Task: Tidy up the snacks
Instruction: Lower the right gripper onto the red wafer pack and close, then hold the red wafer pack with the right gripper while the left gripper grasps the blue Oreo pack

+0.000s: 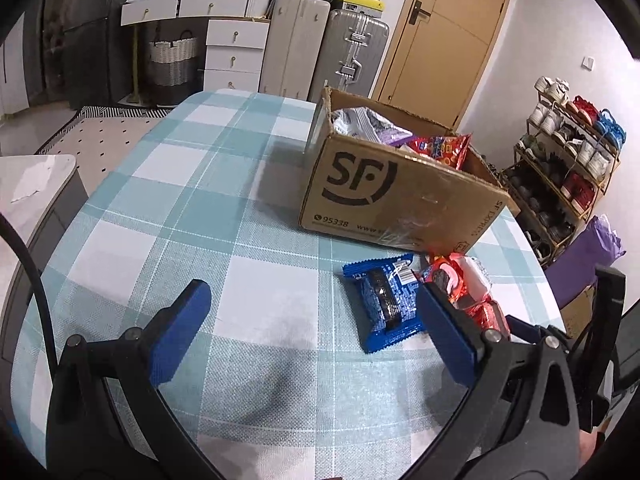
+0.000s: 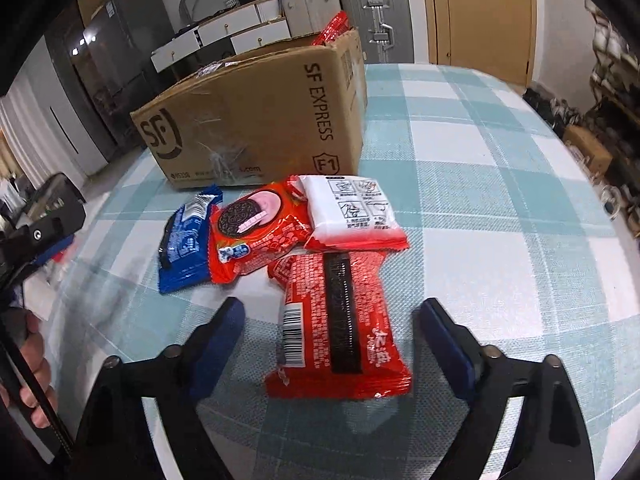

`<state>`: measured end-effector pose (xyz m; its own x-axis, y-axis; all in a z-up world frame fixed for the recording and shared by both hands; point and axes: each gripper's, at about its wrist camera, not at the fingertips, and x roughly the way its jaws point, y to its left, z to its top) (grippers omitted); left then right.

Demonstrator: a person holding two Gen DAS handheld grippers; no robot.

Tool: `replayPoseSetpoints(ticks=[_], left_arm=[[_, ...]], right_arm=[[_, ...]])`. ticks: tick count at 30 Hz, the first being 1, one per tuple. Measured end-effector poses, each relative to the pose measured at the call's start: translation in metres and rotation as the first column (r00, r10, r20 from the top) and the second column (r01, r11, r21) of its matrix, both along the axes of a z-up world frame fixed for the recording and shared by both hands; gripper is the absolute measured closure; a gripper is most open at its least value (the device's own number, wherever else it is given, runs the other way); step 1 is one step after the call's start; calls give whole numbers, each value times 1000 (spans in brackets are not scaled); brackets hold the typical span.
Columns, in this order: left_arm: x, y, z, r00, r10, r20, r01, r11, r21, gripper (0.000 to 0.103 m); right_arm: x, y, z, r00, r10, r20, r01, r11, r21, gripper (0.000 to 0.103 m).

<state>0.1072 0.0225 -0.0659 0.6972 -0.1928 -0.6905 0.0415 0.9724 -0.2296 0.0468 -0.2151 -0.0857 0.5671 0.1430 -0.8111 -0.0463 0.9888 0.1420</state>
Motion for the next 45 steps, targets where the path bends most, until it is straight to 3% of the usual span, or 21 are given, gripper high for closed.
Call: replayPoseSetpoints(ticks=[4, 6, 9, 22, 29, 33, 36, 41, 45], left_arm=[[1, -1, -6, 1000, -2, -26, 3, 1000, 4, 1], [1, -2, -8, 1000, 1, -26, -1, 1000, 12, 1], [3, -2, -9, 999, 12, -31, -11, 1000, 21, 1], [11, 0, -26, 994, 19, -106, -20, 1000, -6, 1], [22, -20, -34, 991, -7, -134, -4, 997, -77, 1], [30, -41, -39, 990, -20, -139, 15, 999, -35, 1], [32, -57, -41, 993, -3, -120, 8, 999, 36, 1], [49, -68, -56, 985, 23, -171, -20, 1000, 24, 1], [56, -72, -58, 985, 45, -165, -42, 999, 19, 1]], right_arm=[[-2, 3, -1, 1000, -1, 6, 1, 1000, -27, 31], [-2, 1, 0, 1000, -3, 12, 4, 999, -33, 46], [-3, -1, 0, 1000, 1, 11, -1, 1000, -16, 57], [-17, -12, 17, 998, -15, 61, 9, 997, 83, 59], [-24, -13, 27, 996, -3, 90, -7, 993, 119, 59], [-28, -12, 31, 995, 8, 102, -21, 992, 123, 59], [-27, -14, 31, 995, 4, 100, -17, 991, 130, 59], [-27, -17, 31, 996, -3, 94, -12, 988, 157, 59], [-28, -19, 32, 995, -7, 97, -8, 987, 161, 59]])
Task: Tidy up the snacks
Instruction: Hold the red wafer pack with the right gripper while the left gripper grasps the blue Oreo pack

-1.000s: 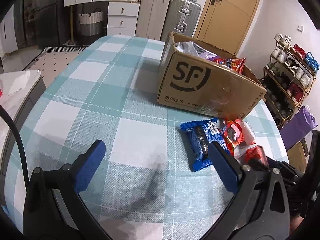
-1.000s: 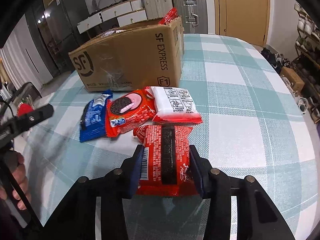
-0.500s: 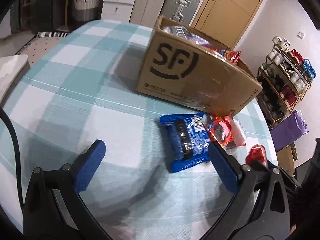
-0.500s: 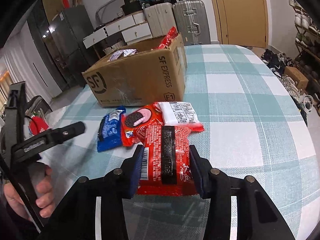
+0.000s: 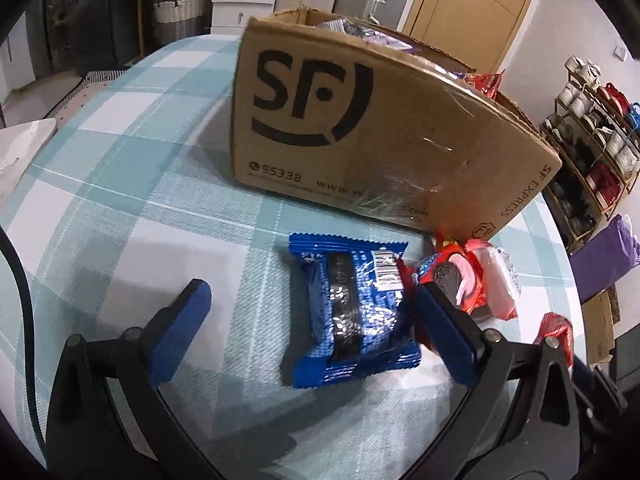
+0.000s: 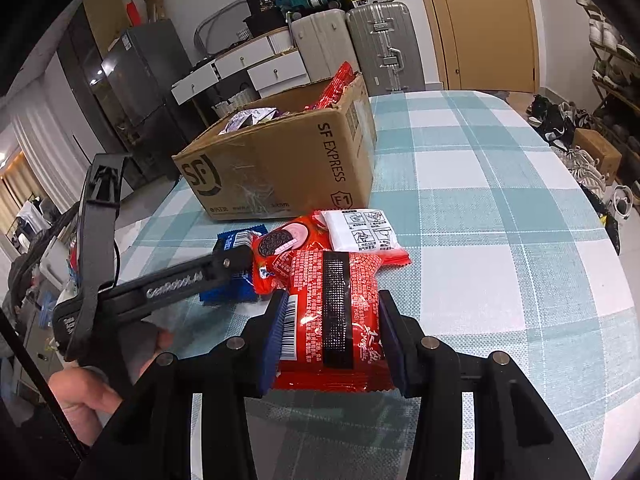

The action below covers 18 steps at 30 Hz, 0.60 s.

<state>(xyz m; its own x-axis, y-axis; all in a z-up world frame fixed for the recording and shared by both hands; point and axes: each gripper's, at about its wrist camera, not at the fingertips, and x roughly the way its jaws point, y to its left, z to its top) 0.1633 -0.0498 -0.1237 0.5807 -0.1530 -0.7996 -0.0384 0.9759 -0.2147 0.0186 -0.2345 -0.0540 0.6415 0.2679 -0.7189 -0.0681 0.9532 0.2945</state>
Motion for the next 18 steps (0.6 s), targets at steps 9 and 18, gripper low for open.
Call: replayPoseSetpoints(ticks=[9, 18], left_arm=[[-6, -3, -3, 999, -33, -36, 39, 985, 169, 14], [-6, 9, 2, 999, -47, -6, 47, 988, 145, 57]], right_arm=[[1, -3, -2, 1000, -9, -13, 9, 1000, 21, 59], [2, -7, -5, 999, -25, -30, 26, 999, 35, 59]])
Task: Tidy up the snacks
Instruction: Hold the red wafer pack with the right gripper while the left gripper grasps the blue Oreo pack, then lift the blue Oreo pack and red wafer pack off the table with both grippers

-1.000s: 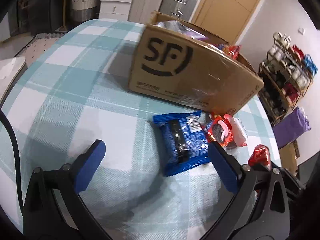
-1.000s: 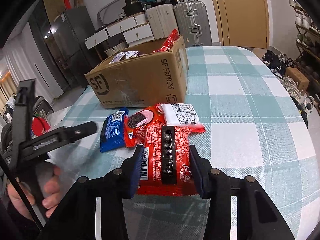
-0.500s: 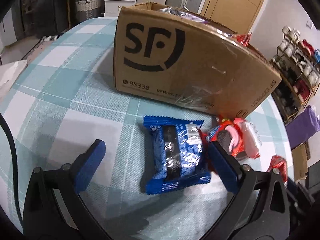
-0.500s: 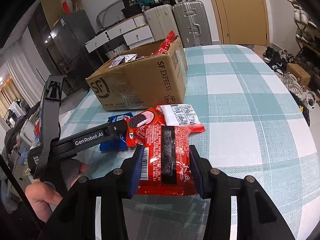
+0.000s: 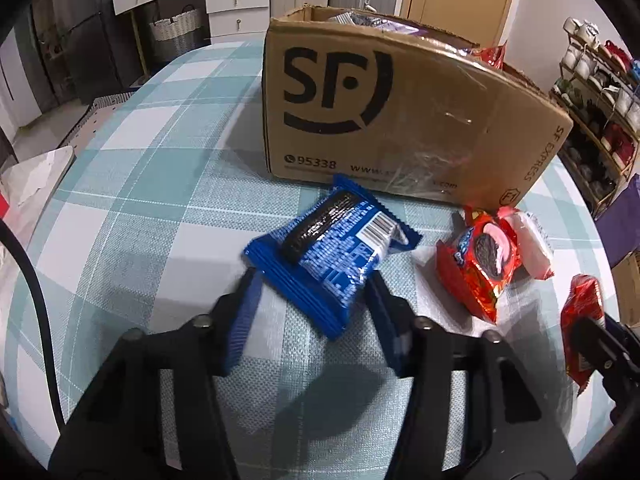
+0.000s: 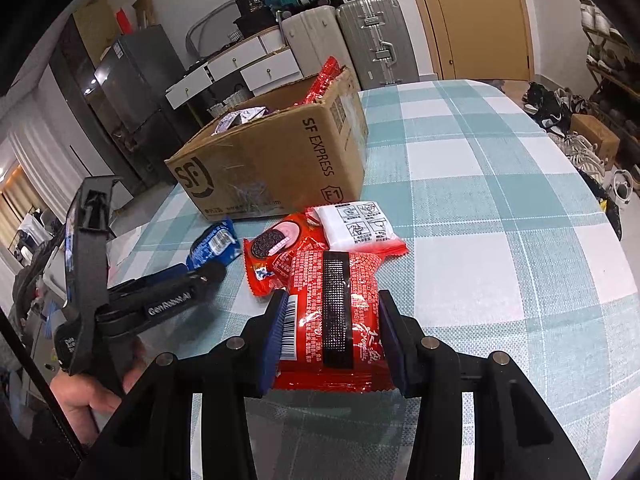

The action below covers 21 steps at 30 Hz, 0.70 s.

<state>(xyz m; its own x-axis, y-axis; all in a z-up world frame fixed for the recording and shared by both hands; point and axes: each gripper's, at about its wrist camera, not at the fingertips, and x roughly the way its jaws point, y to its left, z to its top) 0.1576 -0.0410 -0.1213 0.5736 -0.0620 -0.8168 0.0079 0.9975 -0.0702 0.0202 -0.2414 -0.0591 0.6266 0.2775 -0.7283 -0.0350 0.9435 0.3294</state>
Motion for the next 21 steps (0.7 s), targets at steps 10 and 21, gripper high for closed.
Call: replayPoseSetpoints(ticks=[10, 21], left_arm=[[0, 10, 1, 998, -54, -13, 52, 993, -105, 96], [5, 55, 8, 992, -125, -32, 112, 958, -263, 56]], right_arm=[[1, -2, -3, 1000, -13, -17, 13, 1000, 11, 59], [-1, -3, -1, 1000, -5, -13, 5, 1000, 22, 59]])
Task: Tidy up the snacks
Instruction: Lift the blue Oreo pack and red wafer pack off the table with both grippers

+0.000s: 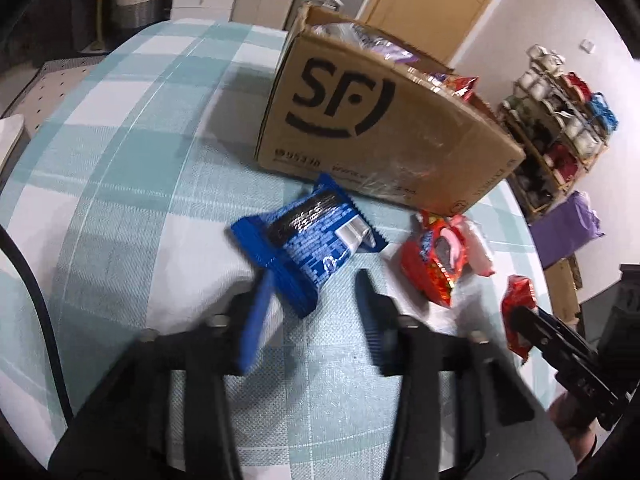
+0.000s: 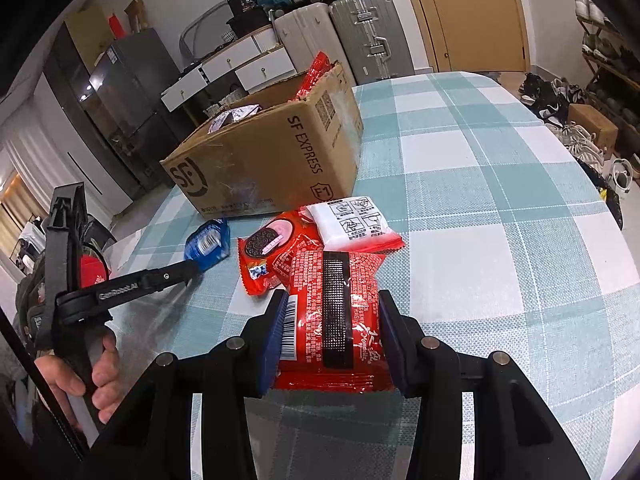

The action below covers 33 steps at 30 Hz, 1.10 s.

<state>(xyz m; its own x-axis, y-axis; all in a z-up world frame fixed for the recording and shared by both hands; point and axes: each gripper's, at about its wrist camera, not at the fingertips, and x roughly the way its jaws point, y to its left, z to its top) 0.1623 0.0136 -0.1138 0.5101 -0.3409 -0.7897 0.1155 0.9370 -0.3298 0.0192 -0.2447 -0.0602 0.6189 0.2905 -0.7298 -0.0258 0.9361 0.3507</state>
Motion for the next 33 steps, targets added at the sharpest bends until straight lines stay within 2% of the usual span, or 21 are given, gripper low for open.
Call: replayPoseSetpoints(ticks=[2, 5, 7, 9, 12, 16, 18, 19, 20, 25, 28, 29, 31, 33], left_arm=[[-1, 1, 5, 1000, -15, 24, 15, 1000, 5, 44], [1, -3, 14, 996, -68, 61, 69, 998, -5, 36], [3, -8, 18, 989, -112, 94, 110, 994, 27, 32], [7, -16, 18, 981, -146, 130, 136, 987, 84, 31], [12, -24, 15, 973, -191, 129, 180, 979, 95, 31], [17, -35, 11, 958, -242, 153, 215, 961, 176, 31], [20, -40, 9, 952, -267, 150, 233, 950, 209, 35], [21, -42, 7, 949, -283, 142, 247, 942, 226, 45], [22, -44, 6, 945, -297, 133, 259, 934, 247, 49], [14, -55, 4, 928, -343, 146, 289, 909, 301, 61], [11, -58, 4, 931, -333, 150, 273, 908, 319, 66], [9, -60, 5, 928, -339, 153, 277, 906, 321, 77], [4, -62, 7, 923, -352, 156, 291, 903, 317, 87], [-3, -65, 6, 916, -366, 161, 300, 895, 329, 87]], right_arm=[[0, 0, 0, 1000, 3, 1, -3, 1000, 1, 59], [0, 0, 0, 1000, 6, 1, -6, 1000, 4, 59], [1, 0, 0, 1000, 9, -2, -9, 1000, 7, 59], [1, 0, -1, 1000, 12, -4, -12, 1000, 9, 59], [2, 1, -1, 1000, 17, -6, -17, 1000, 7, 59], [2, 2, -1, 1000, 21, -4, -21, 1000, 9, 59], [1, 2, -1, 1000, 23, -6, -23, 1000, 6, 59], [2, 2, -2, 1000, 23, -7, -23, 1000, 6, 59], [2, 2, -2, 1000, 23, -8, -23, 1000, 7, 59], [3, 1, -3, 1000, 21, -17, -21, 1000, 16, 59], [3, 2, -4, 1000, 24, -19, -23, 1000, 15, 59], [3, 2, -4, 1000, 23, -19, -23, 1000, 15, 59], [3, 2, -4, 1000, 19, -19, -19, 1000, 17, 59], [3, 0, -4, 1000, 13, -20, -13, 1000, 25, 59]])
